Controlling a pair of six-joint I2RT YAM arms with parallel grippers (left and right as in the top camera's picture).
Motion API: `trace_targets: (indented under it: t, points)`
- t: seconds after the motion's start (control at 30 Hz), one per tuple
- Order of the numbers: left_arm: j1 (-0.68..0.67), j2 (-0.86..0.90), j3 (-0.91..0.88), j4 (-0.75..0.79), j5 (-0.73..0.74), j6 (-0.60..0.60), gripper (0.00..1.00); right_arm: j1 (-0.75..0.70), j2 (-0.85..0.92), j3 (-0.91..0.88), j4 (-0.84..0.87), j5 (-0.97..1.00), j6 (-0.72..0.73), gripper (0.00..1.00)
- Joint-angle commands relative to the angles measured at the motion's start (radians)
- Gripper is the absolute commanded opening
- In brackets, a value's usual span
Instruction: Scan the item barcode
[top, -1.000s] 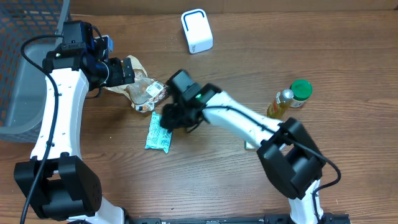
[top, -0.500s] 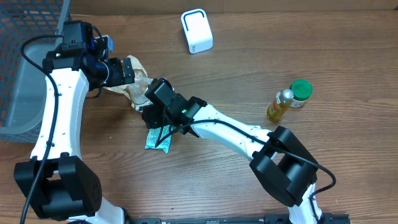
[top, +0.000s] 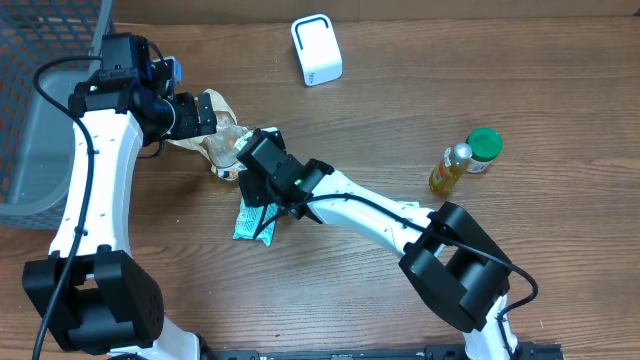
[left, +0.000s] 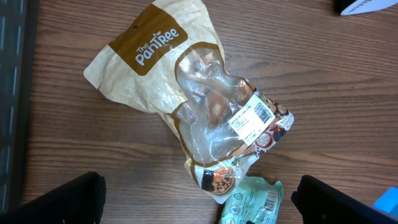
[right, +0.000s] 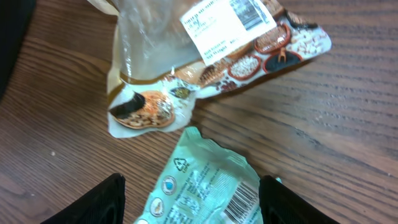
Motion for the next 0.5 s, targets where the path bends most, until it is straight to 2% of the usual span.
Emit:
trace_targets:
  t: [0.0,0.47]
  points:
    - [-0.006,-0.004,0.002,0.003,0.011,0.030,1.00,-0.004,0.012,-0.019,0.007,0.014,-0.001,0.69]
    - [-0.006,-0.004,0.002,0.003,0.011,0.030,0.99,-0.004,0.013,-0.019,0.007,0.015,0.000,0.78]
